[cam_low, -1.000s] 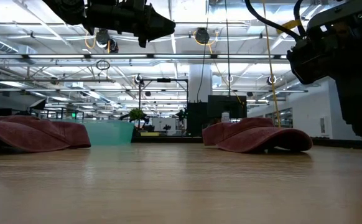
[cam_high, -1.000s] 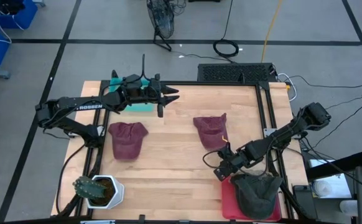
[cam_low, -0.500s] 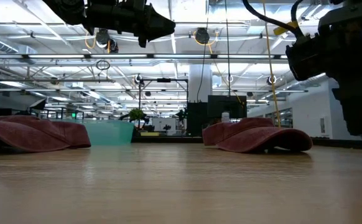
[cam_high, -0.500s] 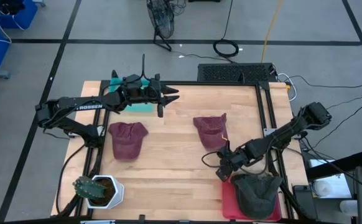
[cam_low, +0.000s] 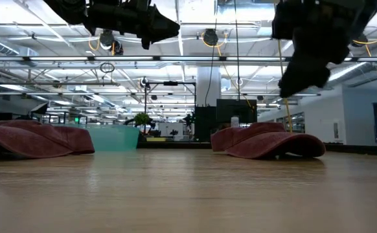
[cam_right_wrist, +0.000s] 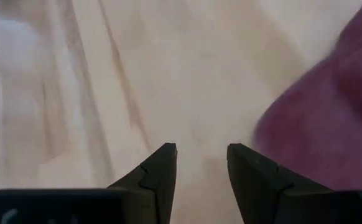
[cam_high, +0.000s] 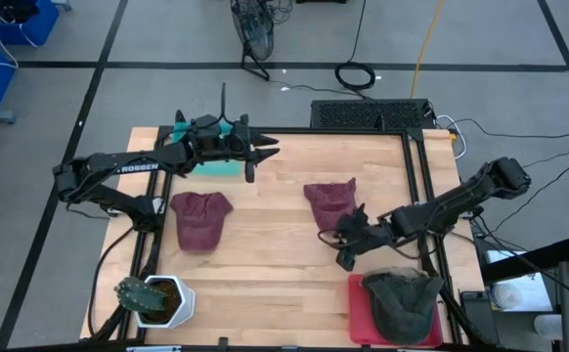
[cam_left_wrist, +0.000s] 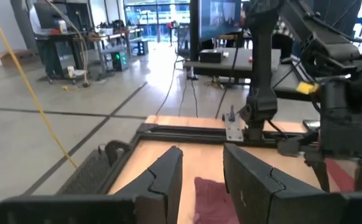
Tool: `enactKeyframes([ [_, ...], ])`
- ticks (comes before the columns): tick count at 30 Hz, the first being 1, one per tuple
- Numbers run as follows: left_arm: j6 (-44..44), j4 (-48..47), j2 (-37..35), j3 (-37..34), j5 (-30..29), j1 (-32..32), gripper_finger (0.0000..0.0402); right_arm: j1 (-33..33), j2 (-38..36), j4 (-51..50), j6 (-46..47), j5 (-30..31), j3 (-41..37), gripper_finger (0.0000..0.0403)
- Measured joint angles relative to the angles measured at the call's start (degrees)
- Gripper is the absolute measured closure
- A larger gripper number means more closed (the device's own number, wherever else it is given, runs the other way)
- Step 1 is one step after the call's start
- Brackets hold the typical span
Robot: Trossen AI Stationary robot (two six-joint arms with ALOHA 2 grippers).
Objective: Pick & Place hat
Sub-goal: Put the right red cap into the blue bin
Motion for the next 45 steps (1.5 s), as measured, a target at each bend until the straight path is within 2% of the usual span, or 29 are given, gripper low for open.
enactKeyframes([
  [8,-0.6,-0.7,-2.1,0.0,0.0,-0.6,0.0282,-5.3,-4.2,1.8,-19.1,13.2,0.0,0.0273],
  [16,0.6,-1.0,-0.3,0.0,0.0,-4.0,0.0282,-14.0,-7.6,9.7,-41.0,13.4,0.0,0.0273],
  [20,2.0,-0.4,1.4,0.0,0.1,-5.9,0.0282,-17.6,-11.9,9.6,-45.5,15.0,0.0,0.0273],
  [26,4.9,0.0,4.7,0.5,3.3,-8.0,0.0282,-22.1,-16.8,10.4,-47.3,13.2,-2.8,0.0273],
  [30,5.8,0.2,8.3,1.2,4.0,-9.0,0.0282,-26.3,-18.1,18.6,-53.4,13.1,-7.3,0.0273],
  [33,5.5,3.1,11.7,1.5,4.0,-9.3,0.0282,-30.1,-18.2,25.0,-57.2,9.7,-9.5,0.0273],
  [37,5.8,8.2,15.9,1.5,3.9,-9.5,0.0282,-34.9,-18.3,26.0,-58.2,3.0,-9.7,0.0273],
  [45,5.5,10.4,17.1,1.5,3.8,-9.0,0.0282,-37.2,-22.8,19.0,-58.8,1.6,-9.7,0.0273],
])
